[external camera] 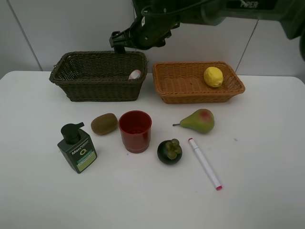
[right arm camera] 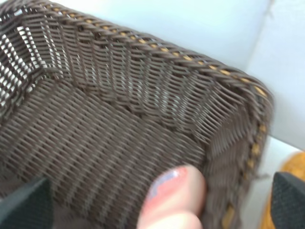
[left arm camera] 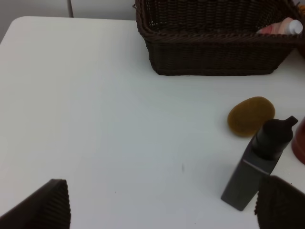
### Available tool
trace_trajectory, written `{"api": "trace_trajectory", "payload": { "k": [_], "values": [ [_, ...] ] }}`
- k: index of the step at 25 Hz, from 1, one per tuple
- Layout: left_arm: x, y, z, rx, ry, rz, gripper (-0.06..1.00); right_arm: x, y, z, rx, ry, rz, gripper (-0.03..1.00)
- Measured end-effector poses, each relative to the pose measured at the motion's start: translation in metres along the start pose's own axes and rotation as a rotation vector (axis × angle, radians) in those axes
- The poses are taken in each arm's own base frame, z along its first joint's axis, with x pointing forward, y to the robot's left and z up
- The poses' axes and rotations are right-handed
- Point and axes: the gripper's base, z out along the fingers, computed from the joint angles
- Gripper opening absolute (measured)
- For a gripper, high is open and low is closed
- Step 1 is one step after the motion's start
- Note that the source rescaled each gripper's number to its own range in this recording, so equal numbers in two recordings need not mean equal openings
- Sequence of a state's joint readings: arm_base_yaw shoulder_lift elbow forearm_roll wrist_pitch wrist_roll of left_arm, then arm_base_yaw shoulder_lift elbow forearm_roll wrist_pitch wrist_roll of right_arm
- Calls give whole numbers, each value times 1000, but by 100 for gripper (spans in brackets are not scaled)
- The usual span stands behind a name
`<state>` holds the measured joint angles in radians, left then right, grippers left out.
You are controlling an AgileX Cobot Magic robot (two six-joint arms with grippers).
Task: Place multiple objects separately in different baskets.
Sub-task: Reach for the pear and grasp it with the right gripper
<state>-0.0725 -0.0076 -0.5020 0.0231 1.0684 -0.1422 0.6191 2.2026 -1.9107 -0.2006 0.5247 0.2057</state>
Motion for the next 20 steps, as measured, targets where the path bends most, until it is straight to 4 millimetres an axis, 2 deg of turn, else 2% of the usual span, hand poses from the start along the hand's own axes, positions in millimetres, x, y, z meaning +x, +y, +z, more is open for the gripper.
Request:
{"api": "trace_trajectory", "payload": {
  "k": [11,16,20],
  "values": [
    [0,0,0,0,0,0,100,3,-13,-58,93,304,6,100],
    [0,0,0,0,0,0,100,13,-16,-72,114,449,-36,100],
    [0,0,0,0,0,0,100,20,-17,-76,101,543,-139,100]
  ]
}}
